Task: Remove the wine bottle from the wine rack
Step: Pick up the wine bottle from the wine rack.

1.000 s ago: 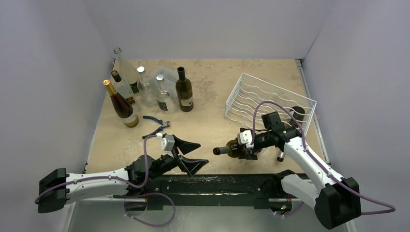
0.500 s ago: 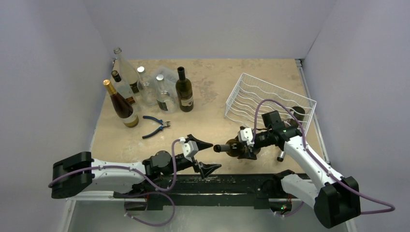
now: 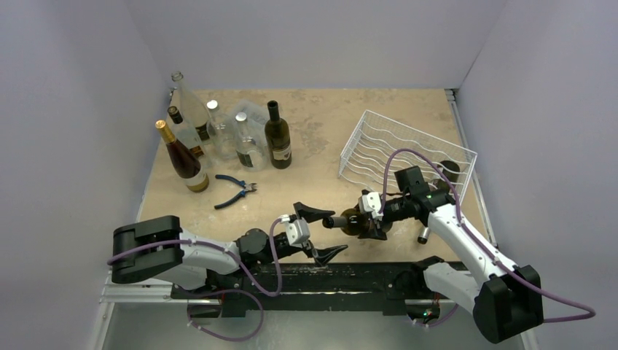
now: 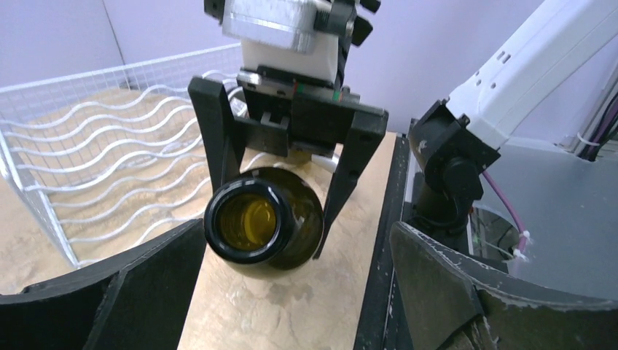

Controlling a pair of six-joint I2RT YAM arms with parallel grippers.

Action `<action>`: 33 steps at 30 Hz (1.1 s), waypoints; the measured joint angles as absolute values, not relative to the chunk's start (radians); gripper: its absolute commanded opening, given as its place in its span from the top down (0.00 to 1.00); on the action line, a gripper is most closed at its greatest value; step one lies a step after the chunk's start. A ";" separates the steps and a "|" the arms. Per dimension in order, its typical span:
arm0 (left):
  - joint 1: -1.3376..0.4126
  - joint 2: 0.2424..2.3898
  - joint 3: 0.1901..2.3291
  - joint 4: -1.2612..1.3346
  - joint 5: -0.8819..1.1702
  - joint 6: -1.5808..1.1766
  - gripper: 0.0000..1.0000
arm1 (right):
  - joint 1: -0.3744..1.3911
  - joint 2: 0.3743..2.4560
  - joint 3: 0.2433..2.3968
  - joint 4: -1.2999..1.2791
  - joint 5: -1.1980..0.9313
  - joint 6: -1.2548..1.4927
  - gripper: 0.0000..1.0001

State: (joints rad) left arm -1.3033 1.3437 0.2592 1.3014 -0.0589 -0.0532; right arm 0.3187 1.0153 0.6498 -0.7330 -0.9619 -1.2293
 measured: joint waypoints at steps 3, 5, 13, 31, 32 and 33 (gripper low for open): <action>-1.311 1.351 0.276 1.328 -0.071 -0.035 0.08 | 0.319 1.015 0.651 -0.733 -0.962 -1.229 0.83; -1.313 1.351 0.281 1.343 -0.083 -0.031 0.12 | 0.319 1.015 0.652 -0.733 -0.962 -1.229 0.83; -1.316 1.364 0.291 1.357 -0.129 -0.023 0.30 | 0.319 1.015 0.653 -0.733 -0.962 -1.229 0.83; -1.316 1.395 0.319 1.368 -0.184 -0.033 0.54 | 0.313 1.015 0.653 -0.734 -0.962 -1.230 0.83; -1.316 1.396 0.319 1.368 -0.184 -0.033 0.54 | 0.313 1.015 0.653 -0.734 -0.962 -1.230 0.83; -1.316 1.397 0.319 1.368 -0.184 -0.033 0.54 | 0.313 1.015 0.653 -0.734 -0.962 -1.230 0.83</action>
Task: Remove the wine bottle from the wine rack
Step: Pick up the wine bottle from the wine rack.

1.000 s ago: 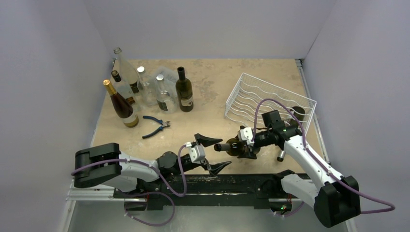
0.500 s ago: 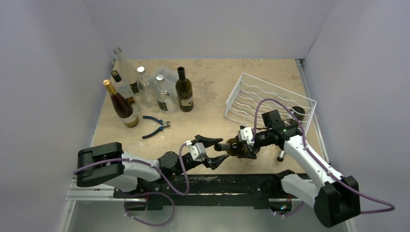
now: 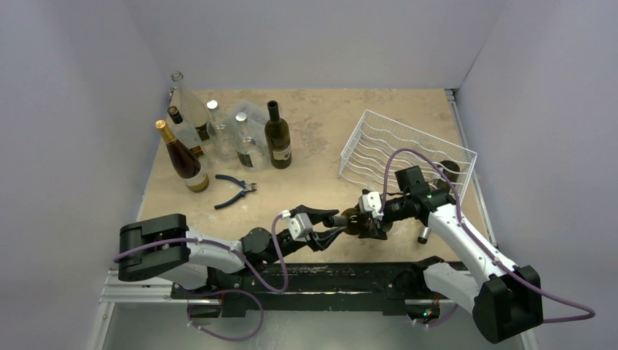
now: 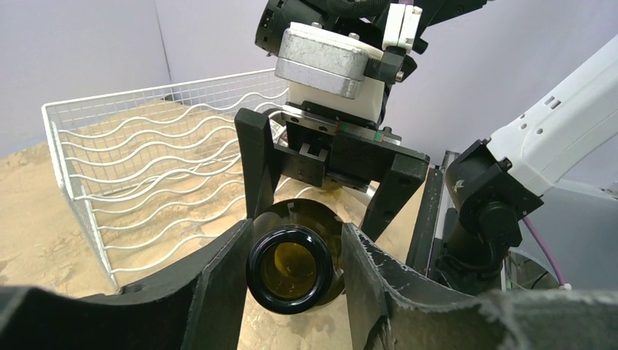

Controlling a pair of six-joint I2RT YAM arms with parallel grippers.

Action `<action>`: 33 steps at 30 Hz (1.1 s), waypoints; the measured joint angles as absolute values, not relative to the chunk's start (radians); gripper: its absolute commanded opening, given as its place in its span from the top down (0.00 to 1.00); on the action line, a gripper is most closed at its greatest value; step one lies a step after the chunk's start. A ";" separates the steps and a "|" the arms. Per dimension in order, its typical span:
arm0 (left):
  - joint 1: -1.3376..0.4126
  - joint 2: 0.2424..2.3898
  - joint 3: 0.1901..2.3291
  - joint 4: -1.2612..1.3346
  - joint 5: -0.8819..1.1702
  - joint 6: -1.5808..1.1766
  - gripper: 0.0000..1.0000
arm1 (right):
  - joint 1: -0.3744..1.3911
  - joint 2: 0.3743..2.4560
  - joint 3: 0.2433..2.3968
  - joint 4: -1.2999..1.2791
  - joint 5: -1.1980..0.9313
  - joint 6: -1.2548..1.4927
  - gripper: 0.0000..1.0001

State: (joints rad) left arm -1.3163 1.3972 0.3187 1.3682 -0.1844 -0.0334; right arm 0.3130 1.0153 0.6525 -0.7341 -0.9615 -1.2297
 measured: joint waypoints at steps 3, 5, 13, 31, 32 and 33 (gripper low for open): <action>-1.316 1.402 0.319 1.368 -0.186 -0.033 0.55 | 0.313 1.016 0.653 -0.735 -0.962 -1.230 0.82; -1.316 1.406 0.319 1.368 -0.187 -0.033 0.56 | 0.313 1.016 0.653 -0.735 -0.962 -1.230 0.83; -1.316 1.410 0.320 1.368 -0.187 -0.034 0.61 | 0.313 1.025 0.653 -0.737 -0.961 -1.230 0.83; -1.316 1.425 0.322 1.370 -0.194 -0.045 0.50 | 0.312 1.027 0.654 -0.742 -0.961 -1.233 0.82; -1.316 1.427 0.322 1.369 -0.193 -0.046 0.49 | 0.312 1.027 0.654 -0.742 -0.961 -1.233 0.82; -1.316 1.427 0.322 1.368 -0.193 -0.050 0.49 | 0.312 1.027 0.654 -0.742 -0.961 -1.233 0.82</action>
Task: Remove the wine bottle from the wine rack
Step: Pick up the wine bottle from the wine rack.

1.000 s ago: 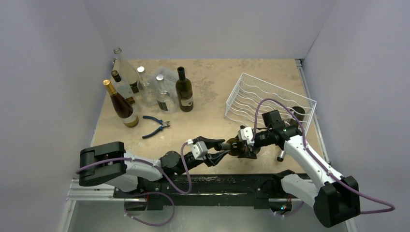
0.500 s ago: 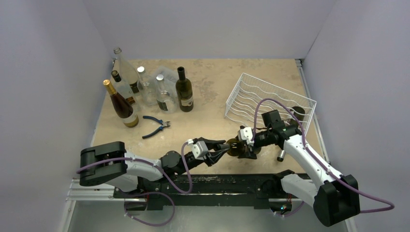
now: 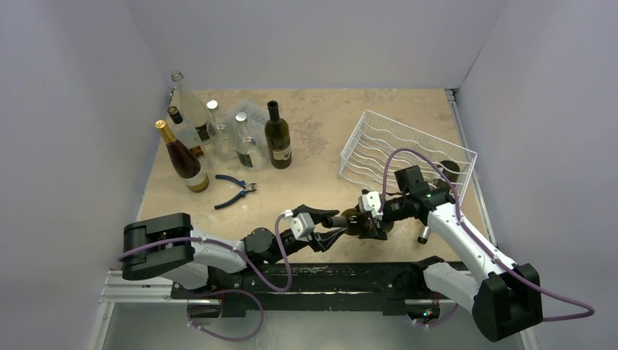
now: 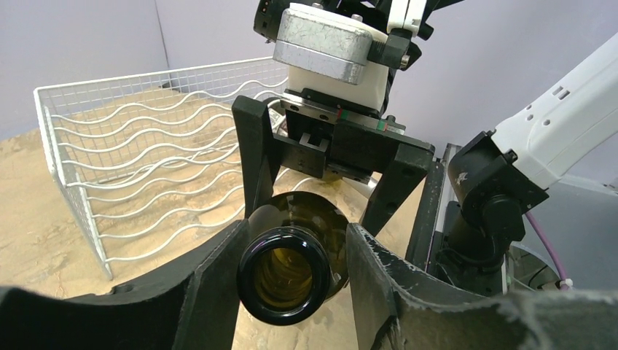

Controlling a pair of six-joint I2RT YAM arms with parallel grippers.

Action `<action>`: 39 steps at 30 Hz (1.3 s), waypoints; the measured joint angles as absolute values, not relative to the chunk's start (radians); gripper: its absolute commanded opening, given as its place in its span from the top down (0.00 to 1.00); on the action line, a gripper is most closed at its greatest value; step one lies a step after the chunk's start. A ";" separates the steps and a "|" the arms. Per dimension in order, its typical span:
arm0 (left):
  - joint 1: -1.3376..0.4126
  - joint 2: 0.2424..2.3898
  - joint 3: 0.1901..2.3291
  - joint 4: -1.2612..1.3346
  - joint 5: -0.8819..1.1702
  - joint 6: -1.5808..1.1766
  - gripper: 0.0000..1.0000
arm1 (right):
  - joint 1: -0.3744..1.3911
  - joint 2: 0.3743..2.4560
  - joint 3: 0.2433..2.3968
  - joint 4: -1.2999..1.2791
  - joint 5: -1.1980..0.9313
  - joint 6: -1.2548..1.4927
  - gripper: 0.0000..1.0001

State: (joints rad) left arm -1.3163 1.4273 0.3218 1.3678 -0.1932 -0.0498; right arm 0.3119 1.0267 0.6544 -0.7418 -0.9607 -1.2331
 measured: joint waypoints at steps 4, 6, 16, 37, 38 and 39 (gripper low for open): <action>-1.316 1.428 0.322 1.368 -0.193 -0.060 0.52 | 0.312 1.027 0.655 -0.742 -0.961 -1.233 0.82; -1.316 1.428 0.322 1.369 -0.194 -0.065 0.58 | 0.312 1.028 0.655 -0.742 -0.961 -1.233 0.82; -1.316 1.428 0.322 1.369 -0.202 -0.070 1.00 | 0.312 1.028 0.656 -0.744 -0.961 -1.234 0.74; -1.323 1.193 0.298 1.108 -0.289 -0.162 1.00 | 0.278 0.988 0.691 -0.778 -1.040 -1.237 0.01; -1.323 1.180 0.295 1.096 -0.293 -0.164 1.00 | 0.270 0.981 0.698 -0.785 -1.041 -1.242 0.01; -1.323 1.169 0.293 1.087 -0.296 -0.164 1.00 | 0.262 0.975 0.703 -0.792 -1.042 -1.247 0.01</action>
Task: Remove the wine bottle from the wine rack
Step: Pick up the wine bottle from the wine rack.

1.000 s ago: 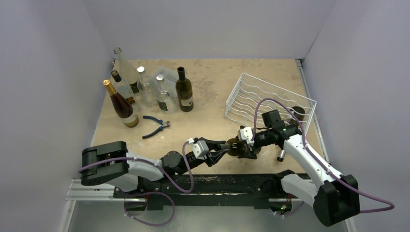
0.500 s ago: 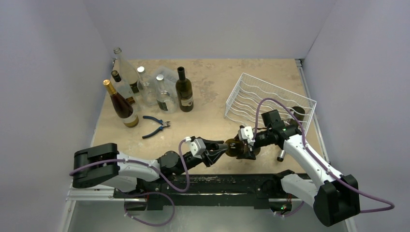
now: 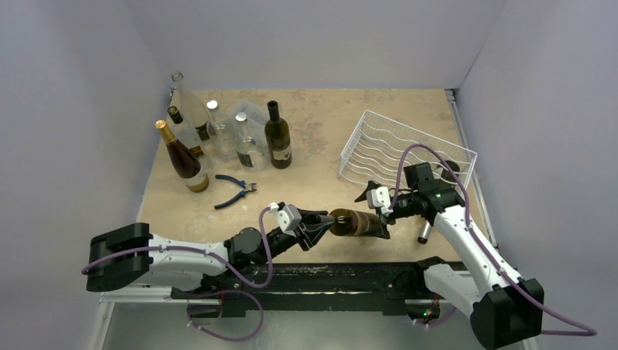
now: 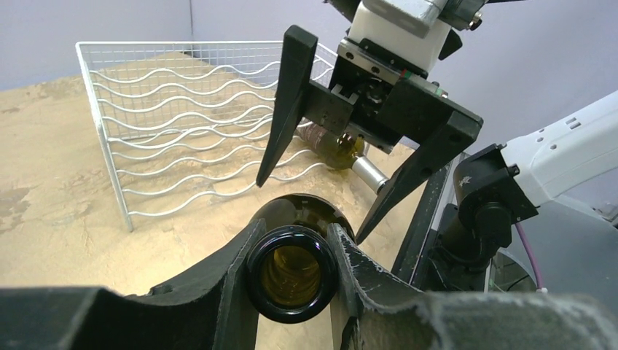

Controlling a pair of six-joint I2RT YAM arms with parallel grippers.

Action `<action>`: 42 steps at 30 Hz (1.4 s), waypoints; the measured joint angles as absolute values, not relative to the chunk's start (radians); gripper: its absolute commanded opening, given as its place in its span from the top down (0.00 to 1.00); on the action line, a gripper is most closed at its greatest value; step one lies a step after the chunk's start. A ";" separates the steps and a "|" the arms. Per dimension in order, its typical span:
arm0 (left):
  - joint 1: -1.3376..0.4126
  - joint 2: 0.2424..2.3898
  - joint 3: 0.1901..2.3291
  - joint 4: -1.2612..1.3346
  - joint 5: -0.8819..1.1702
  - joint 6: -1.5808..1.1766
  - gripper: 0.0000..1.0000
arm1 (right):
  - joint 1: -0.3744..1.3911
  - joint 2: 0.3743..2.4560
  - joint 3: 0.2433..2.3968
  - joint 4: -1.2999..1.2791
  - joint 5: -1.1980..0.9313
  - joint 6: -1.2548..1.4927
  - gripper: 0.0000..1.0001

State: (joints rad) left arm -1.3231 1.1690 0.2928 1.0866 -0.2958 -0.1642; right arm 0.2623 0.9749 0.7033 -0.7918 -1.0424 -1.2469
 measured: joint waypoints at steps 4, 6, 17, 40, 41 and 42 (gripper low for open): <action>-1.323 1.105 0.282 1.024 -0.312 -0.164 1.00 | 0.233 0.958 0.709 -0.822 -1.044 -1.269 0.01; -1.323 1.054 0.281 0.964 -0.325 -0.161 1.00 | 0.218 0.950 0.710 -0.838 -1.044 -1.276 0.01; -1.312 0.666 0.364 0.368 -0.503 -0.164 1.00 | 0.140 0.846 0.737 -0.829 -1.012 -1.181 0.01; -0.884 0.644 0.674 -0.237 -0.411 -0.253 1.00 | 0.123 0.835 0.733 -0.791 -0.978 -1.143 0.01; -0.859 0.661 0.691 -0.250 -0.398 -0.252 1.00 | 0.123 0.835 0.731 -0.791 -0.977 -1.143 0.01; -0.836 0.679 0.707 -0.260 -0.385 -0.252 1.00 | 0.123 0.835 0.730 -0.789 -0.977 -1.143 0.01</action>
